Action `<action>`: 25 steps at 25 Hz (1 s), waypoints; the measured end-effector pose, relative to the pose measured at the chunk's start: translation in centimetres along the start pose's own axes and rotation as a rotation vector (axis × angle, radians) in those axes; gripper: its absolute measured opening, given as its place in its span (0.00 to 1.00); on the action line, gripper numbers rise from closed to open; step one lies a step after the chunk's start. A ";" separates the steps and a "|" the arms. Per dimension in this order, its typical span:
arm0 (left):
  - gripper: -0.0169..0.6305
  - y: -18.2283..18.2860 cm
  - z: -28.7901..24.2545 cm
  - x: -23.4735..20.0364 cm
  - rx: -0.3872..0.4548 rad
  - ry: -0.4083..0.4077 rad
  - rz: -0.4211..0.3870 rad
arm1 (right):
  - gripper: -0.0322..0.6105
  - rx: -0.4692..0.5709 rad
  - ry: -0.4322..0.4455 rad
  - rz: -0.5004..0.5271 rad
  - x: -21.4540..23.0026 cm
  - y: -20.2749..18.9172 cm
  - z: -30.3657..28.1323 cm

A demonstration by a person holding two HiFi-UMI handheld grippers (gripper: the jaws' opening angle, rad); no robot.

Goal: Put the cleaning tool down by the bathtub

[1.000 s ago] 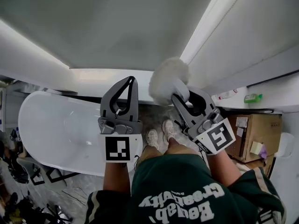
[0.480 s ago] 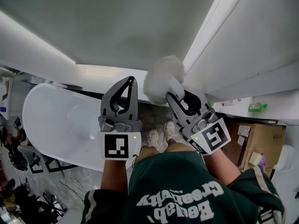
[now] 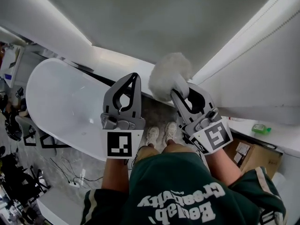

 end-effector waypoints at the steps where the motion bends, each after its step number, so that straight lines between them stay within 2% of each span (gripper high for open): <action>1: 0.03 0.0 0.2 -0.5 0.007 0.019 0.013 | 0.19 -0.005 0.016 -0.001 -0.2 -0.2 -0.5; 5: 0.03 -0.6 0.8 -1.9 -0.011 0.073 0.003 | 0.19 -0.014 0.063 -0.014 -0.6 -0.7 -2.3; 7: 0.03 -1.0 1.2 -2.6 -0.013 0.093 0.027 | 0.19 -0.013 0.087 -0.015 -0.9 -1.0 -2.9; 13: 0.03 -2.1 2.5 -4.9 -0.005 0.138 0.042 | 0.19 -0.037 0.130 0.022 -2.1 -2.0 -4.8; 18: 0.03 -2.9 3.7 -7.3 0.005 0.150 0.054 | 0.19 -0.058 0.101 0.035 -3.6 -2.5 -6.7; 25: 0.03 -4.3 5.3 -13.1 0.049 0.143 0.090 | 0.19 -0.114 0.069 0.076 -6.6 -3.2 -11.4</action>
Point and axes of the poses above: the fingertips, and each gripper's own axes: z backward along the fingers, x to its right, y out of its top, the point moved 2 cm from there along z, backward along the fingers, and after that the axes turned 3 degrees about y, right-handed, at the moved point
